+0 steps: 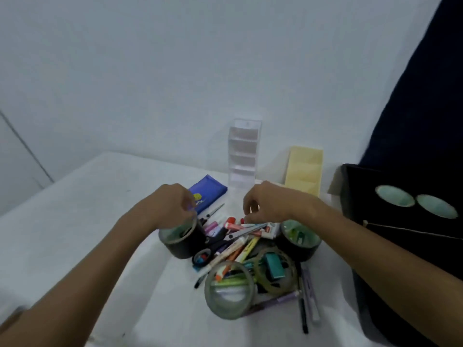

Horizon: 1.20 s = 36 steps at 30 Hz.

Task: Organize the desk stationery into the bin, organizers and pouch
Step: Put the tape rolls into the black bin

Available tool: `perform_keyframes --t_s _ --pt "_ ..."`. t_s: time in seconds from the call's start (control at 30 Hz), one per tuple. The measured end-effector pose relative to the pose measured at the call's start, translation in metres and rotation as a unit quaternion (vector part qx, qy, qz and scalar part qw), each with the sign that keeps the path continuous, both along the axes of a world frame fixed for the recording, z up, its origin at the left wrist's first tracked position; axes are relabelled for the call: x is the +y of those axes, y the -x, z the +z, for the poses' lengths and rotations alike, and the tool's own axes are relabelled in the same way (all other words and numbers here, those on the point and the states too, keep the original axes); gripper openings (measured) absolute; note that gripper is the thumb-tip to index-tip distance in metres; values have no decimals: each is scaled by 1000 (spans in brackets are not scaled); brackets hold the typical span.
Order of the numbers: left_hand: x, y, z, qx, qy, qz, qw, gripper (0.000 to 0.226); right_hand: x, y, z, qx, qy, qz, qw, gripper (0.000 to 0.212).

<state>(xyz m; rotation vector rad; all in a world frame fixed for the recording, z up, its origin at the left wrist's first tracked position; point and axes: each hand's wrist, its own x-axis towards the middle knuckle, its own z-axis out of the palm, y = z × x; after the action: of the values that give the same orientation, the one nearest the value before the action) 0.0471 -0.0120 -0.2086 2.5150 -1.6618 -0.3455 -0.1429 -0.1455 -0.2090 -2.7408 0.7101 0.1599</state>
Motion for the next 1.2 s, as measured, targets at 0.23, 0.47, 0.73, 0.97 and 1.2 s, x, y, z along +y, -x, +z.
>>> perform_keyframes --t_s 0.23,0.47,0.73,0.97,1.2 --pt "32 7 -43 1 -33 15 999 34 14 35 -16 59 85 -58 993 28" --pt "25 9 -66 -40 -53 46 997 31 20 58 -40 122 125 -116 978 20" --pt "2 33 -22 -107 34 5 994 11 15 70 -40 88 86 -141 982 15" --pt "-60 104 36 -71 160 -104 979 11 -19 111 9 -45 77 -247 965 16" --pt "-151 208 62 -74 233 -243 939 10 -50 211 58 -48 193 -381 903 19"
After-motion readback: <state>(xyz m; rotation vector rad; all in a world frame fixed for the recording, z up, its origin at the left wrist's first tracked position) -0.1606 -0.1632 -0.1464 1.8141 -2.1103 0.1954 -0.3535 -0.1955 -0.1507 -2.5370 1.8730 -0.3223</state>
